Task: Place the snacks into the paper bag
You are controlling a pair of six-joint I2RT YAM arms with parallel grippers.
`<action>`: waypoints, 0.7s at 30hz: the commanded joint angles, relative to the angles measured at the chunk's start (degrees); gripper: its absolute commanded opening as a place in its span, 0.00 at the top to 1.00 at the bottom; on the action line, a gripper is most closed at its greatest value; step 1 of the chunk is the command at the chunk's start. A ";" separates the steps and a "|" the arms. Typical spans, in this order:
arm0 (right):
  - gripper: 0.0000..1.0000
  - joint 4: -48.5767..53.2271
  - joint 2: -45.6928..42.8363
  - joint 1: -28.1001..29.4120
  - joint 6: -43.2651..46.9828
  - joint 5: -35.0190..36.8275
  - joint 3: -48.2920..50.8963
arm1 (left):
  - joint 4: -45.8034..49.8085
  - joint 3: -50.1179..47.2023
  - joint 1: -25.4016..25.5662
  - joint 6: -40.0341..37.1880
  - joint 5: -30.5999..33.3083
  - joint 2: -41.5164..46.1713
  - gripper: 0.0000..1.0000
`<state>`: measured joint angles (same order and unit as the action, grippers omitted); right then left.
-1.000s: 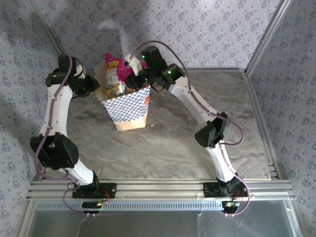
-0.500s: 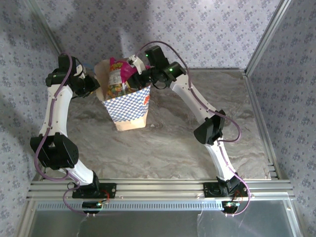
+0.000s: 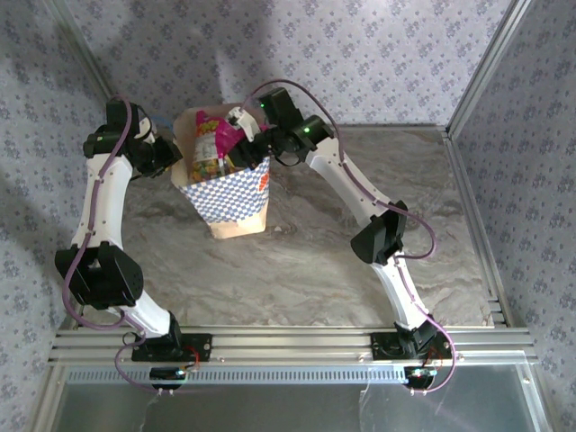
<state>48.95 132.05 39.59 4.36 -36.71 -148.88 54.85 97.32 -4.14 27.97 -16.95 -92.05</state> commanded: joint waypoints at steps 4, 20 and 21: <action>1.00 -1.44 0.28 1.78 1.86 -4.68 -3.61 | -0.18 -0.11 -0.60 0.60 -0.53 0.81 0.74; 0.45 1.15 1.87 1.54 -1.02 5.15 -3.64 | -0.18 0.07 -0.60 0.86 -0.95 0.47 0.74; 0.42 1.55 1.60 1.54 -1.05 6.75 -3.65 | -0.28 0.07 -0.55 0.86 -0.98 0.33 0.74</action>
<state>49.65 133.95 40.23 3.49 -33.10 -149.95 54.85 97.32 -4.14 28.16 -16.97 -92.05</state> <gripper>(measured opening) 0.557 0.261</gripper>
